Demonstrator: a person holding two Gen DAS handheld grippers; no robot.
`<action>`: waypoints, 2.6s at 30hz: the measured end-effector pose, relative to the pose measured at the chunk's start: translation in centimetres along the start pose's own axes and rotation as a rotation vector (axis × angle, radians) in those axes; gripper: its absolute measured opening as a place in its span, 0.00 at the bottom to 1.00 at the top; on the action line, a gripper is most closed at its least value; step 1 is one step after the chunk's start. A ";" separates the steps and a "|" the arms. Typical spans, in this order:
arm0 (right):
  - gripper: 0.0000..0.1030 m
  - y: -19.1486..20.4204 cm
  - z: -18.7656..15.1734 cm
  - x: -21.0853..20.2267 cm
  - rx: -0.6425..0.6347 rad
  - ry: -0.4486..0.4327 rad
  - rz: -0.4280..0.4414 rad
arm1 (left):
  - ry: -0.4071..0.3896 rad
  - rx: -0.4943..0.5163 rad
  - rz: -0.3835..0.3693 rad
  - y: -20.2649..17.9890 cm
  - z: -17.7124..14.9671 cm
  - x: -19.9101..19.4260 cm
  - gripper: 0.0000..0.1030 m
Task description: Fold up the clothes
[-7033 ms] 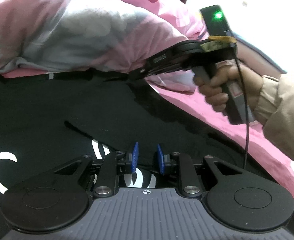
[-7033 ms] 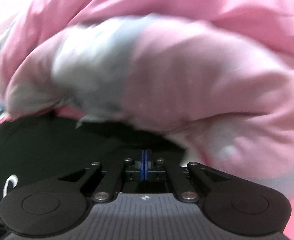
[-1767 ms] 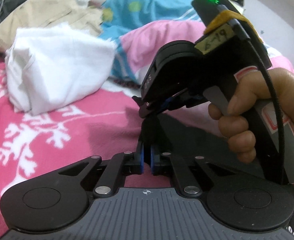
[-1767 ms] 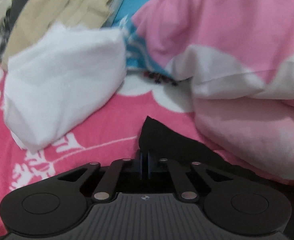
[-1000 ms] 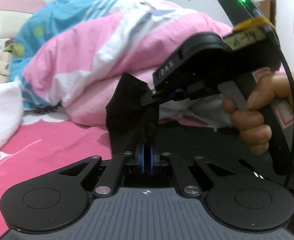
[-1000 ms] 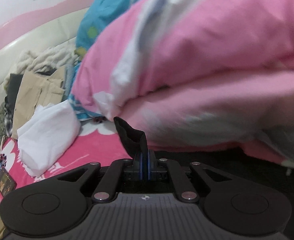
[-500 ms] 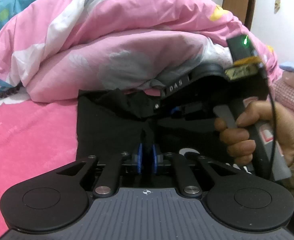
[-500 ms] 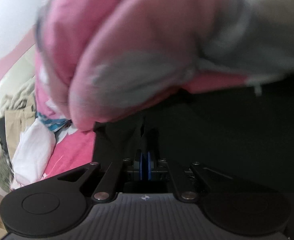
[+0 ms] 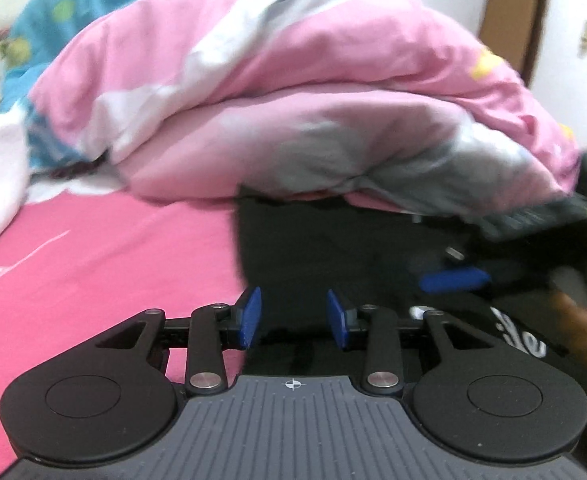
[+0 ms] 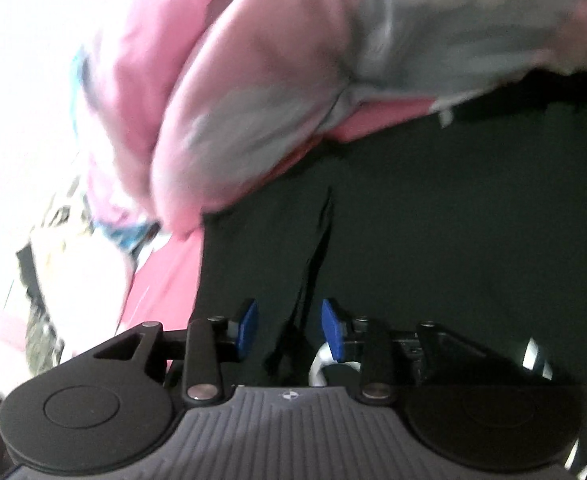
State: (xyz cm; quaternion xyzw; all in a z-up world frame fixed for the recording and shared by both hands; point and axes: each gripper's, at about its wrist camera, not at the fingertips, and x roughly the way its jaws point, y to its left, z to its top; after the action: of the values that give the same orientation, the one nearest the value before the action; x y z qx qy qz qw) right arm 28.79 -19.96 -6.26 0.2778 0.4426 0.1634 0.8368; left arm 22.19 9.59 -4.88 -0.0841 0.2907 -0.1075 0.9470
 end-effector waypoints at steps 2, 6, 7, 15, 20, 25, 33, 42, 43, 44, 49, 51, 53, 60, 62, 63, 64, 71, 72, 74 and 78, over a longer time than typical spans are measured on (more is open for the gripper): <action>0.37 1.6 -1.3 0.0 -0.083 0.012 -0.026 | 0.025 -0.015 0.016 0.8 0.1 0.2 0.35; 0.38 3.9 -3.2 0.3 -0.221 0.026 -0.110 | 0.072 0.002 0.025 1.5 -0.4 0.7 0.37; 0.38 4.1 -3.4 0.6 -0.223 0.032 -0.127 | 0.083 0.007 0.030 1.6 -0.6 0.8 0.38; 0.34 3.1 -2.3 2.2 -0.069 0.012 -0.146 | 0.092 0.120 0.069 0.6 -1.4 1.1 0.38; 0.34 2.6 -2.1 2.0 -0.042 -0.012 -0.149 | 0.095 0.131 0.067 0.7 -1.5 1.0 0.38; 0.08 3.1 -2.6 2.8 -0.093 -0.005 -0.147 | 0.095 0.145 0.073 0.5 -1.6 1.1 0.38; 0.02 3.7 -4.2 0.3 -0.084 -0.070 -0.138 | 0.100 0.147 0.068 0.6 -1.6 1.0 0.38; 0.03 3.4 -5.2 0.0 -0.079 -0.073 -0.183 | 0.110 0.118 0.045 1.0 -1.4 0.5 0.38; 0.03 3.2 -5.3 0.2 -0.078 -0.064 -0.191 | 0.115 0.100 0.030 1.3 -1.2 0.3 0.39; 0.03 3.0 -5.3 0.3 -0.078 -0.059 -0.192 | 0.120 0.082 0.015 1.5 -1.0 0.1 0.39; 0.08 3.3 -5.1 0.3 -0.119 -0.046 -0.192 | 0.096 0.003 -0.086 2.7 0.1 -1.1 0.44; 0.17 3.5 -4.7 -0.1 -0.151 -0.044 -0.188 | 0.081 -0.023 -0.125 3.0 0.6 -1.4 0.48; 0.31 3.7 -4.2 -0.8 -0.174 -0.060 -0.177 | 0.070 -0.044 -0.139 3.1 0.8 -1.3 0.50; 0.35 2.8 0.7 -0.4 -0.176 -0.133 -0.205 | 0.144 -0.055 -0.045 2.4 0.3 2.5 0.50; 0.35 2.0 2.5 0.8 -0.148 -0.138 -0.201 | 0.144 -0.019 -0.028 2.0 0.1 2.6 0.51; 0.35 1.6 3.4 1.4 -0.135 -0.140 -0.199 | 0.145 -0.002 -0.022 1.8 0.0 2.6 0.51; 0.35 1.2 4.0 2.1 -0.120 -0.135 -0.198 | 0.147 0.010 -0.017 1.7 -0.1 2.6 0.51; 0.21 -0.2 6.4 6.1 -0.087 -0.107 -0.210 | 0.158 0.046 -0.005 1.4 -0.2 2.5 0.51; 0.14 -0.1 6.3 6.1 -0.098 -0.116 -0.216 | 0.158 0.050 -0.003 1.4 -0.3 2.5 0.51; 0.00 0.1 6.0 6.1 -0.119 -0.135 -0.226 | 0.158 0.055 -0.001 1.3 -0.3 2.5 0.51; 0.00 0.8 5.1 4.9 -0.148 -0.204 -0.252 | 0.158 0.055 0.000 1.4 -0.3 2.5 0.51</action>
State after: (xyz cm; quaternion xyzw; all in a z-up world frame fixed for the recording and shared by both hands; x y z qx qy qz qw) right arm 35.76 -18.41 -6.65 0.1730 0.3734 0.0604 0.9094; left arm 24.24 10.28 -6.77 -0.0492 0.3612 -0.1221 0.9231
